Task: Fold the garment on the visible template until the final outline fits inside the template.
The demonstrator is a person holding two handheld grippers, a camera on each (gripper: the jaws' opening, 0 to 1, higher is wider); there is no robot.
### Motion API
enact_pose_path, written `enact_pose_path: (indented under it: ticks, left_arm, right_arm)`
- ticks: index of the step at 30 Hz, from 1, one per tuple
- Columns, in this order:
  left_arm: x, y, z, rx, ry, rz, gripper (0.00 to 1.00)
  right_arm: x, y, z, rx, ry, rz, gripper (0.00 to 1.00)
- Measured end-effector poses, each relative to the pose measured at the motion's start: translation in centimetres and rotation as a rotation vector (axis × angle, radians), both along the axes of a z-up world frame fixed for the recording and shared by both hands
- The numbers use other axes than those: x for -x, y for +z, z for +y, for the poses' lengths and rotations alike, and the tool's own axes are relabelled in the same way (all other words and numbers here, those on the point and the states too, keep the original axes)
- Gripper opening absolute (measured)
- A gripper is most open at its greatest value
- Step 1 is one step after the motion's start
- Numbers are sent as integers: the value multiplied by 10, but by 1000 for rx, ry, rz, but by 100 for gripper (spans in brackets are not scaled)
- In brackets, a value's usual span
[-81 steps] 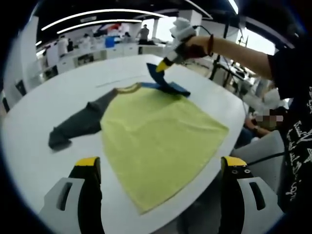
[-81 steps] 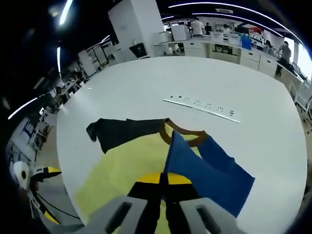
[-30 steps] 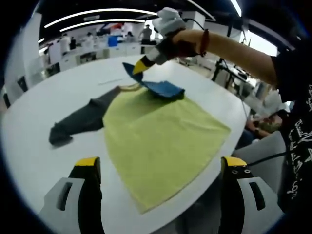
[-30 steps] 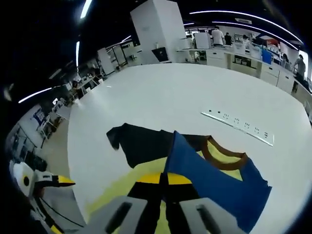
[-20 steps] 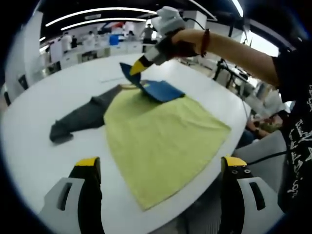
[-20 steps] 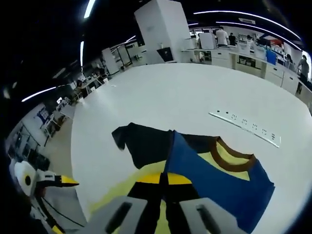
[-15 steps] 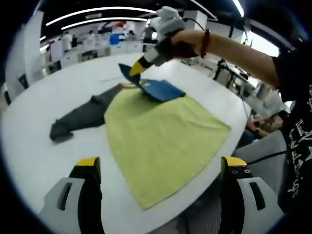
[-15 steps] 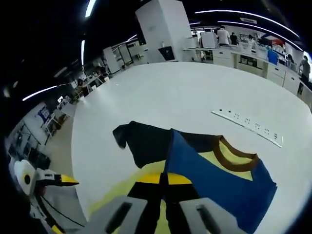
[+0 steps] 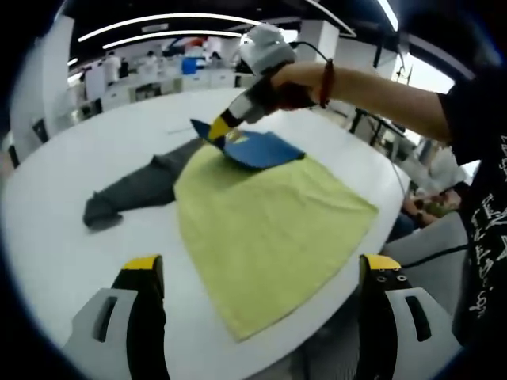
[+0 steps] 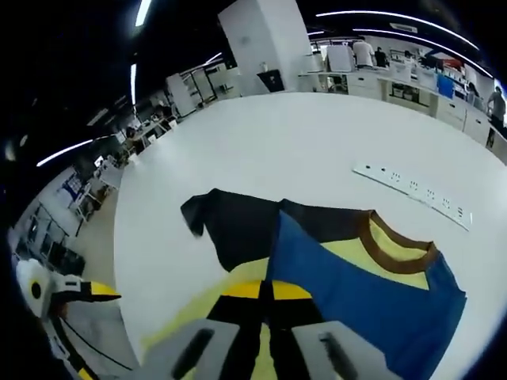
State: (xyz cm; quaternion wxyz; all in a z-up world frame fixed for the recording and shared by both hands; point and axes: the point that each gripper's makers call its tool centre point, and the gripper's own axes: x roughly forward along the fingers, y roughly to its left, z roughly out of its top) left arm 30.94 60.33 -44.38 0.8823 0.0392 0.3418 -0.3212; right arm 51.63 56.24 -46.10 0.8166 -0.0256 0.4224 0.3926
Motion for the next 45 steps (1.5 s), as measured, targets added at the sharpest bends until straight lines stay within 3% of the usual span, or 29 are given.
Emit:
enact_pose_path:
  ticks: [15,24,35,40,45]
  left_arm:
    - [-6,-6,5,-5,-12,12,99]
    - [-3,-11,7,8,13,27,99]
    - [-4,-7,7,10,17,18,99]
    - [-3,-5,8,4,18,16,99]
    - [-4,-3,8,3,20,11,99]
  right_arm:
    - [5,-53,14,17,-8,107,0]
    - [10,-71,26,12,0,134,1]
    - [23,-67,29,8,43,146,7]
    - [13,-53,27,-6,22,88,25]
    - [3,-40,19,-4,4,39,36]
